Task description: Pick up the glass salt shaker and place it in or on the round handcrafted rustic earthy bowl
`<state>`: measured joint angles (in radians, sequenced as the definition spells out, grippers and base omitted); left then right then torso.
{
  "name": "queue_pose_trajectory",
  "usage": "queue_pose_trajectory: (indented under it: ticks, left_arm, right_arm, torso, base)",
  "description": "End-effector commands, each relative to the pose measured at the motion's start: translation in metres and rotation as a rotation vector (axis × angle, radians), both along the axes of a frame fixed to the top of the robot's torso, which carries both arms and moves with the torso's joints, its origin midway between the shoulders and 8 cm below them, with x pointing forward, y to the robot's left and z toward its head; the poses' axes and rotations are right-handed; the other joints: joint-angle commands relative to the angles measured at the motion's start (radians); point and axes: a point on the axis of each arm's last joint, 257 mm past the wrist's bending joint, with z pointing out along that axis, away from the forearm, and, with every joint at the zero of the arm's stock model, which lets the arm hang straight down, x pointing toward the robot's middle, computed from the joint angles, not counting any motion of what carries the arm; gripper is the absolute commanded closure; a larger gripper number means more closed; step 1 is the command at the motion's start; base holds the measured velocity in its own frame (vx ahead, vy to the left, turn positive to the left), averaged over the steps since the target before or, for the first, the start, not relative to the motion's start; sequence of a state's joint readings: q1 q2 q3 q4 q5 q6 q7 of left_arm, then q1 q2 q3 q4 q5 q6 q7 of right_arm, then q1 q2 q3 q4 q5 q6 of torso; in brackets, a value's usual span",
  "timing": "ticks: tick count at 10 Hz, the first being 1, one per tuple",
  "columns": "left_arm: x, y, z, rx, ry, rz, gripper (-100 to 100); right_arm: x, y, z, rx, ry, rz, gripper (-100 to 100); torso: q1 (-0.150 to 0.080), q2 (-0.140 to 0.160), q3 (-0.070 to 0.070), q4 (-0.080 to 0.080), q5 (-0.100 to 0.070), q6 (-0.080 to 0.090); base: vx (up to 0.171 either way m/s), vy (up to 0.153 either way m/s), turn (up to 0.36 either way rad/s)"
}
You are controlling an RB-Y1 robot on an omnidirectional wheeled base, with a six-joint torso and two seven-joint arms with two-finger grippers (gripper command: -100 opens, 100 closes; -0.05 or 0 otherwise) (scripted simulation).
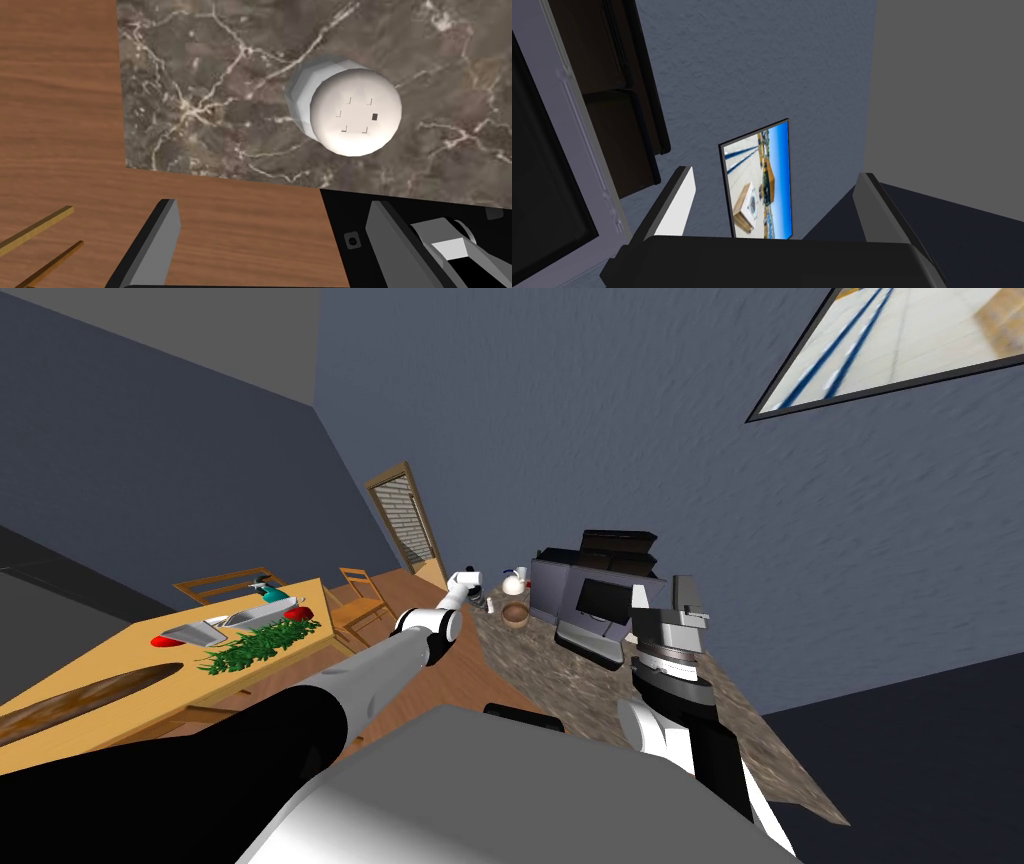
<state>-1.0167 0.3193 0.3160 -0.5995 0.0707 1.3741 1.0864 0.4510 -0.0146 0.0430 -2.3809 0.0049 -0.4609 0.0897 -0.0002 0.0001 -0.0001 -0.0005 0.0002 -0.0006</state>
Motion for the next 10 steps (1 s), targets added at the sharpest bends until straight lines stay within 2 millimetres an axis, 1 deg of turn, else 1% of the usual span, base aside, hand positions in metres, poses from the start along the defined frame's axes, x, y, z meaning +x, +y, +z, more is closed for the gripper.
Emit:
queue_pose_trajectory:
  ticks: [1, 2, 3, 7, 8, 9, 10]
  left_arm:
    - [-0.0032, 0.0035, -0.0140, 0.001, -0.005, -0.006, -100]
    - [-0.0014, 0.0029, -0.0082, 0.000, -0.002, -0.002, -100]
    - [-0.0009, 0.0034, -0.0089, 0.001, -0.004, -0.004, 100]
    - [-0.0010, 0.0033, -0.0088, 0.000, -0.004, -0.004, 100]
    - [-0.0010, 0.0033, -0.0088, 0.000, -0.004, -0.004, 0]
    - [-0.0051, 0.0085, -0.0115, -0.007, 0.009, 0.009, -100]
    - [-0.0068, 0.0106, -0.0126, -0.010, 0.014, 0.015, -100]
  right_arm:
    - [0.0000, 0.0000, 0.0000, 0.000, 0.000, 0.000, 0]
    - [0.0000, 0.0000, 0.0000, 0.000, 0.000, 0.000, 0]
    - [0.0000, 0.0000, 0.0000, 0.000, 0.000, 0.000, 0]
    - [0.0000, 0.0000, 0.0000, 0.000, 0.000, 0.000, 0]
    - [0.0000, 0.0000, 0.0000, 0.000, 0.000, 0.000, 0]
    - [0.0000, 0.0000, 0.0000, 0.000, 0.000, 0.000, 0]
    - [0.0000, 0.0000, 0.0001, 0.000, 0.000, 0.000, 0]
  torso:
    - [0.000, 0.000, 0.000, 0.000, 0.000, 0.000]
    - [0.000, 0.000, 0.000, 0.000, 0.000, 0.000]
    - [0.000, 0.000, 0.000, 0.000, 0.000, 0.000]
    - [0.000, 0.000, 0.000, 0.000, 0.000, 0.000]
    - [0.000, 0.000, 0.000, 0.000, 0.000, 0.000]
    - [0.000, 0.000, 0.000, 0.000, 0.000, 0.000]
    - [0.004, 0.004, 0.002, 0.001, 0.001, 0.000]
  base:
    - [0.000, 0.000, 0.000]
    - [0.000, 0.000, 0.000]
    - [0.000, 0.000, 0.000]
    - [0.000, 0.000, 0.000]
    - [0.000, 0.000, 0.000]
    - [-0.088, 0.068, -0.035]
    - [-0.127, 0.087, -0.048]
